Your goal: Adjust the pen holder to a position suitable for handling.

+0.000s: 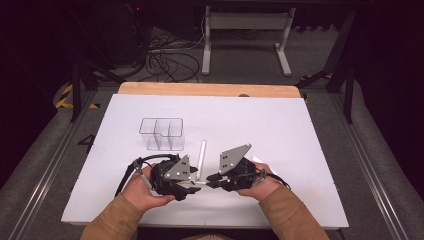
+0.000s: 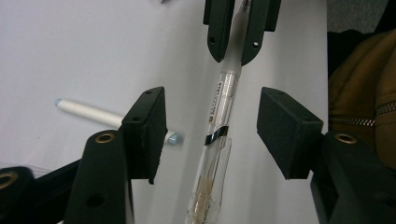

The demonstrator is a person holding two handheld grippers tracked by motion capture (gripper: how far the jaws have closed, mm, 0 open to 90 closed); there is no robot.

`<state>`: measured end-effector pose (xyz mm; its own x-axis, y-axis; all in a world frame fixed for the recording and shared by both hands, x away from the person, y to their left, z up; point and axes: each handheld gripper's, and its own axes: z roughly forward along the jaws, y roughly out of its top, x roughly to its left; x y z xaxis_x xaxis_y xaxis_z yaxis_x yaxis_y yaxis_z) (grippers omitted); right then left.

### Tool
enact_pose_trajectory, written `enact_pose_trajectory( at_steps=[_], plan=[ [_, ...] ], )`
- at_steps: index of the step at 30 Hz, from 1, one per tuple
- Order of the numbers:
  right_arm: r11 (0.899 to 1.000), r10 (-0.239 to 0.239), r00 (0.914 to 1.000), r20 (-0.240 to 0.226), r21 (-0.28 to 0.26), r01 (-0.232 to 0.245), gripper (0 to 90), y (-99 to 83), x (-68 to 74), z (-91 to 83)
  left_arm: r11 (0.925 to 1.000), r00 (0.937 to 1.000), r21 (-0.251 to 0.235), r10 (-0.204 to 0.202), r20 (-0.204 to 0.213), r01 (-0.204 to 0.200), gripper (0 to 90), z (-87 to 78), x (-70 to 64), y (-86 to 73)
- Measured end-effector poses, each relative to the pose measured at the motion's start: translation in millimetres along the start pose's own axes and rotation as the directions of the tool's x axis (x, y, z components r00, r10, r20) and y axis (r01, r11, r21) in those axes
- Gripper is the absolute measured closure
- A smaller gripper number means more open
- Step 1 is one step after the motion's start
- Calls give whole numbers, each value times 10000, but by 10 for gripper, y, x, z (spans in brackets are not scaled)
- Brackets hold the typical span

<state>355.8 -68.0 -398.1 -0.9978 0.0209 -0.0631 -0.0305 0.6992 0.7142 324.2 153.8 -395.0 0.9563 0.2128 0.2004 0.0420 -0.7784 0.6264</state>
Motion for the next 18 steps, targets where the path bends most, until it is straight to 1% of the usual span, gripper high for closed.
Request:
enact_pose_trajectory(
  at_steps=[3, 5, 9, 10, 11, 14, 18],
  plan=[
    [10000, 20, 10000, 2, -9, -20, 807, -1, 1, -3, 9997, 9998, 166, 174, -33, -174, 468, 16, -7, 20],
    [10000, 46, 10000, 18, -36, -46, 807, -1, 2, -6, 9996, 9998, 205, 177, -8, -177, 476, 30, -8, 25],
    [10000, 59, 10000, -46, 15, -58, 807, -1, 6, -7, 9974, 9992, 596, 391, 65, -394, 510, 63, -7, 39],
    [10000, 69, 10000, -50, 13, -69, 807, -1, 7, -6, 9968, 9991, 674, 420, 103, -426, 526, 70, -5, 43],
    [10000, 64, 10000, -40, 16, -64, 807, -1, 6, -6, 9970, 9993, 686, 356, 120, -364, 544, 80, -10, 45],
    [10000, 11, 10000, -47, -3, -11, 807, -1, 2, -1, 9942, 9986, 950, 493, 189, -508, 603, 111, -17, 62],
    [10000, 64, 10000, -63, 59, -63, 807, -1, 5, 2, 9905, 9977, 1201, 663, 119, -673, 664, 144, -30, 87]
  ],
)
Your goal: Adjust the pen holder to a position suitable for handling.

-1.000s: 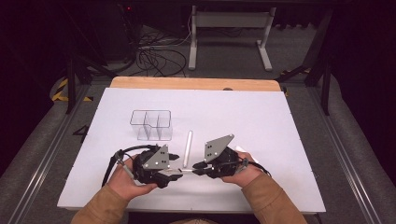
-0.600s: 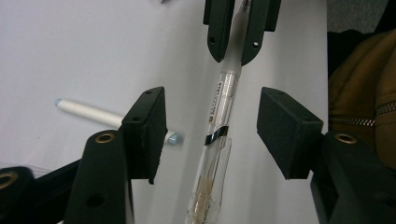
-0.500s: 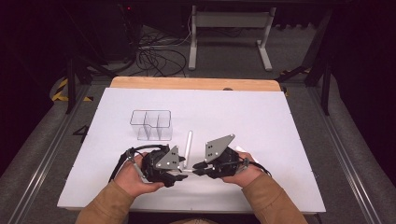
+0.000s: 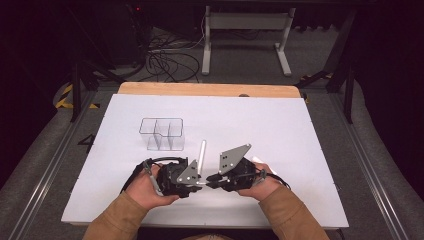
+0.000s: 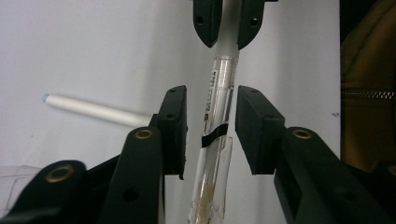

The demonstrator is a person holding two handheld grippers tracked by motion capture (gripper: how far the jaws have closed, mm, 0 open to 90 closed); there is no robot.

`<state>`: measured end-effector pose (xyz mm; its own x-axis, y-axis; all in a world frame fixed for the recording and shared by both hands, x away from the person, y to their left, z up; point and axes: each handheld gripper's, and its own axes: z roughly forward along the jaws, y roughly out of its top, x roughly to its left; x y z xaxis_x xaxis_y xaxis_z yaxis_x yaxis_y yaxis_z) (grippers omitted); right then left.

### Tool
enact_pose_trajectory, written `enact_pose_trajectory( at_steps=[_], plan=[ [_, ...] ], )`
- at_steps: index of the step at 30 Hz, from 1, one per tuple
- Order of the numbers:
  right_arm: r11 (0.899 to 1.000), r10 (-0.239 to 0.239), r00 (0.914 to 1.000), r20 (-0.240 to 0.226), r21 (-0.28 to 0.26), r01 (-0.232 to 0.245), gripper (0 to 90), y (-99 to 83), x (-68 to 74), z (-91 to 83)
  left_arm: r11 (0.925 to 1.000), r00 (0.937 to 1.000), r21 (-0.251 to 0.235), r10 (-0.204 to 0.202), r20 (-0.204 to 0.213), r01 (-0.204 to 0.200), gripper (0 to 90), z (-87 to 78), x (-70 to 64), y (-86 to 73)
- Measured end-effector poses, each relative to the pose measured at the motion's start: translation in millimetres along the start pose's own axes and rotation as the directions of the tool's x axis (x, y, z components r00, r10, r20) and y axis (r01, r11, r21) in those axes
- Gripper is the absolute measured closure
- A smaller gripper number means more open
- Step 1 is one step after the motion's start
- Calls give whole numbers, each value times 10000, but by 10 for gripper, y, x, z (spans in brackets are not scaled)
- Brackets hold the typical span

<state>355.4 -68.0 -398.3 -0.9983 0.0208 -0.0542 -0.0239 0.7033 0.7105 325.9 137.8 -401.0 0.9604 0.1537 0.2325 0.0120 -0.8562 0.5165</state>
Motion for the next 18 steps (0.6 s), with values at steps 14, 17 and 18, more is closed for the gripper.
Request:
enact_pose_trajectory(
  at_steps=[14, 17, 18],
  plan=[
    [9999, 27, 10000, 0, 109, -27, 807, 1, 7, 24, 9968, 9979, 465, 641, 129, -647, 772, 57, -15, 53],
    [10000, 14, 10000, -20, 83, -13, 807, 1, 6, 23, 9965, 9975, 467, 681, 197, -690, 777, 55, -12, 55],
    [10000, 16, 10000, -16, 71, -15, 806, 1, 6, 23, 9964, 9974, 477, 693, 213, -702, 779, 53, -11, 56]
  ],
)
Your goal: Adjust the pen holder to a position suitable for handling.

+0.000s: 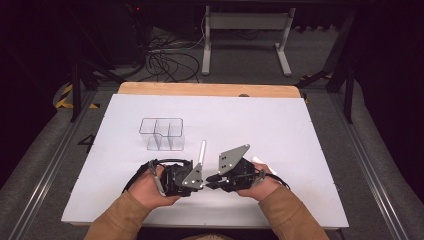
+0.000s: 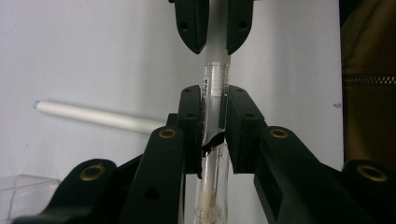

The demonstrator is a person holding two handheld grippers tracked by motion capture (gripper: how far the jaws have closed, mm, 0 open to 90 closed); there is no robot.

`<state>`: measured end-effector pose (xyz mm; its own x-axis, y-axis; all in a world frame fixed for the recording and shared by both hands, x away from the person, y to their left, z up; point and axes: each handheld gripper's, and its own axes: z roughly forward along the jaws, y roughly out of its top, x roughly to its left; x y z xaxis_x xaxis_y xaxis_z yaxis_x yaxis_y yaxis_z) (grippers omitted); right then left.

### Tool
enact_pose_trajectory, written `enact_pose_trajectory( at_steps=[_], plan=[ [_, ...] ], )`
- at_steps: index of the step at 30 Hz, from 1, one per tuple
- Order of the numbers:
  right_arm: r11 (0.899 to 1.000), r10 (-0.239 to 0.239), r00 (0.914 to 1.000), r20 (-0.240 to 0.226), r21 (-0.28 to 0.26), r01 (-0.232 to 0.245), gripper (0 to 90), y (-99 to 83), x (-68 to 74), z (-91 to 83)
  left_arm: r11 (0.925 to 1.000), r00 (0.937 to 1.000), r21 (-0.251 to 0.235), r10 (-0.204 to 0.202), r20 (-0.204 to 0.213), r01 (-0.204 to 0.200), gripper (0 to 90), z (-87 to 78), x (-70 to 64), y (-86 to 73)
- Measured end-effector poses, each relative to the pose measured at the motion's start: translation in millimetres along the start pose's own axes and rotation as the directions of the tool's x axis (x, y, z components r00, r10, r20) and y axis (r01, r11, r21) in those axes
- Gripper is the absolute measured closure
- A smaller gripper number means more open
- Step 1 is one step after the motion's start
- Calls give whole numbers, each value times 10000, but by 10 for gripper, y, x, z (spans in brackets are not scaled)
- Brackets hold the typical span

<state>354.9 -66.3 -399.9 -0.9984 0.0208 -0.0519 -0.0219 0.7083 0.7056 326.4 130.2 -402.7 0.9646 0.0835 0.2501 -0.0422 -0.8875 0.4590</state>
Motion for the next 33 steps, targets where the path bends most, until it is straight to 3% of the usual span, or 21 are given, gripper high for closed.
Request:
enact_pose_trajectory(
  at_steps=[9, 16, 20, 21, 28, 33],
  plan=[
    [9999, -17, 10000, -27, -110, 17, 792, 2, -4, -11, 10000, 10000, -8, 74, 15, -74, 789, -20, -2, 7],
    [9982, -64, 9983, 581, -586, 99, 539, 1, 19, -111, 10000, 9999, 20, -1, -122, 2, 789, -55, 19, -8],
    [9942, 191, 9957, 911, -1074, -92, 433, 3, 28, -196, 9989, 9991, -306, -362, -215, 356, 789, -110, 45, -39],
    [9922, 183, 9937, 1108, -1249, -43, 365, 2, 37, -240, 9982, 9987, -416, -452, -255, 441, 789, -130, 55, -48],
    [9778, 560, 9847, 1647, -2085, -208, 300, -2, 67, -397, 9895, 9921, -1067, -1048, -695, 971, 789, -267, 128, -120],
    [9649, 736, 9764, 2030, -2621, -182, 273, -21, 82, -496, 9751, 9809, -1706, -1617, -1082, 1419, 789, -380, 193, -180]
  ],
)
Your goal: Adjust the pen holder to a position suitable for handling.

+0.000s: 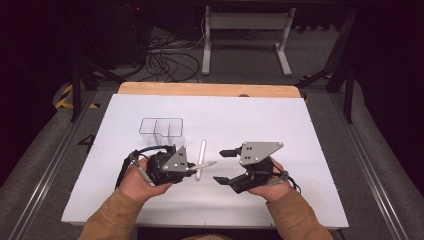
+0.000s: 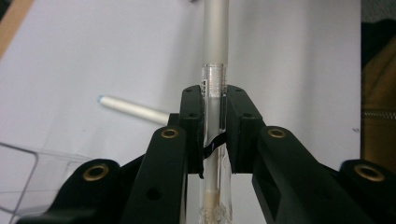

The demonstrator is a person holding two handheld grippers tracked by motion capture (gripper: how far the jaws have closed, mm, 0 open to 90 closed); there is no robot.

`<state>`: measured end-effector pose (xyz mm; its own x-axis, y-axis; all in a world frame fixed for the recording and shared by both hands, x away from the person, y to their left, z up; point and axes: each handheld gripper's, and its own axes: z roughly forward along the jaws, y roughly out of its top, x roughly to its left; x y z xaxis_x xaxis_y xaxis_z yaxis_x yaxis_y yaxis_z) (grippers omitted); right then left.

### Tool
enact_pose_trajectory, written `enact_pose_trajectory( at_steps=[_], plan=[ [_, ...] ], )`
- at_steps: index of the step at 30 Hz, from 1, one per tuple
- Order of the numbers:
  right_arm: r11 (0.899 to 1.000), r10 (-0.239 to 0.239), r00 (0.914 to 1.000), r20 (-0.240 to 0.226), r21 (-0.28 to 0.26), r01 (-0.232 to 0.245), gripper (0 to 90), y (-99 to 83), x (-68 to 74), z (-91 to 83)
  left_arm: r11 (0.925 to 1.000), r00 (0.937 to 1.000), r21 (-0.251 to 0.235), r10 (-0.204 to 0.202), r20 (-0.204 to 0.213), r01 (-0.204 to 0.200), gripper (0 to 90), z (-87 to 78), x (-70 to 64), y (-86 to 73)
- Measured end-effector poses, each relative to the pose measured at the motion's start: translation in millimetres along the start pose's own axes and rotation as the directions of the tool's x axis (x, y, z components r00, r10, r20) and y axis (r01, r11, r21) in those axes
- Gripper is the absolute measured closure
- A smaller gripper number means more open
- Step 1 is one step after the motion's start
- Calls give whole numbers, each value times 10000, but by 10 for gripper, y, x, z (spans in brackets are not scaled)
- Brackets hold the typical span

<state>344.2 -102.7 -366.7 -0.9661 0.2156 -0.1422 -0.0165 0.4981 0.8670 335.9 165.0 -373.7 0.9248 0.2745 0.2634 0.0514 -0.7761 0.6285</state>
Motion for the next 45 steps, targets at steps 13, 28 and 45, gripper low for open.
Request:
enact_pose_trajectory(
  at_steps=[13, 28, 45],
  plan=[
    [9964, 254, 9969, 745, -826, -192, 271, -22, -12, -227, 9776, 9858, -1645, -1463, -828, 1312, 788, -253, 297, -64],
    [9939, 642, 9908, 1190, -963, -529, 269, -112, 7, -336, 8758, 9299, -3798, -3562, -919, 2980, 787, -394, 754, -397],
    [9936, 832, 9883, 1280, -870, -724, 267, -173, 10, -367, 7763, 8288, -4964, -5298, -1801, 3885, 785, -450, 1062, -765]
  ],
)
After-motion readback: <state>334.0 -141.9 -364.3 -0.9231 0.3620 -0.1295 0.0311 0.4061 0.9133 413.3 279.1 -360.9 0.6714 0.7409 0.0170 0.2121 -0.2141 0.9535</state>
